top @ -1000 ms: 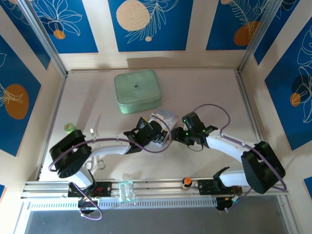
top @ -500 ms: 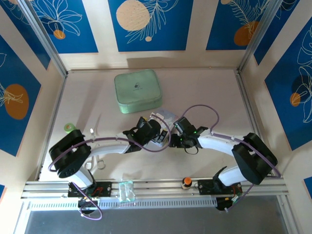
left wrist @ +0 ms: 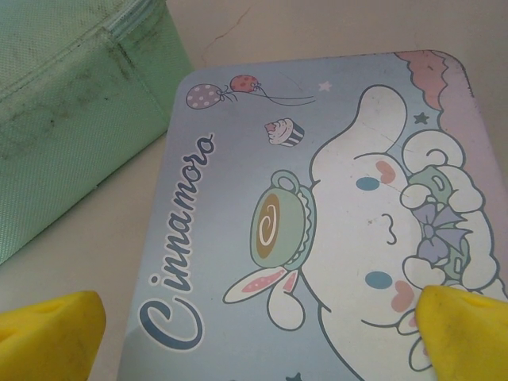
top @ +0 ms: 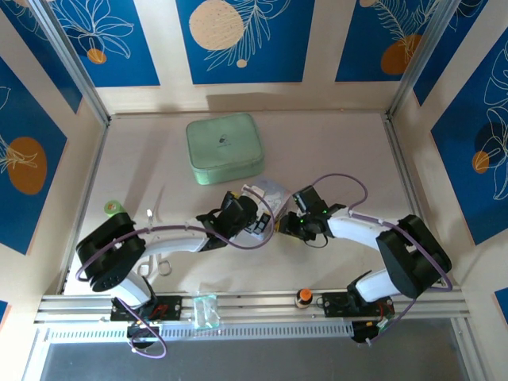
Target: Unlock a padlock with a key
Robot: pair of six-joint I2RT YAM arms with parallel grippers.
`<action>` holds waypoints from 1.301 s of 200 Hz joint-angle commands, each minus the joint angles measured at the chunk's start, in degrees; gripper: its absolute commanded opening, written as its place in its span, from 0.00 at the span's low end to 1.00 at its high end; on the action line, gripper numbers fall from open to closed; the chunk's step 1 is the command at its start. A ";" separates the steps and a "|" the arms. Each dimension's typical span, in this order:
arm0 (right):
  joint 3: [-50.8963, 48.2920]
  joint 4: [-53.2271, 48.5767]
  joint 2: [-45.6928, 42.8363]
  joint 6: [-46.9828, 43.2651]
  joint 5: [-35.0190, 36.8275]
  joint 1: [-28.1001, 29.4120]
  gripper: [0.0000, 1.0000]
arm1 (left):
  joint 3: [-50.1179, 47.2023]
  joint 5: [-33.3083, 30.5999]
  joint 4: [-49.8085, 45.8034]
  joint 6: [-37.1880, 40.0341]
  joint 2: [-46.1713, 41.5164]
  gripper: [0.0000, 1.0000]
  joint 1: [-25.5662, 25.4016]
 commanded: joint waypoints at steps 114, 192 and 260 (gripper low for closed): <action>8.63 17.69 17.63 -12.33 19.82 10.40 0.46 | -4.15 11.71 -5.86 5.94 2.99 0.99 1.80; 5.82 13.35 14.54 1.75 5.19 -1.32 0.36 | -6.61 10.27 -6.84 7.47 0.52 0.99 2.12; 9.52 -8.20 5.18 -1.04 9.90 -0.15 0.40 | 1.47 4.63 -14.03 2.13 -0.38 0.99 8.98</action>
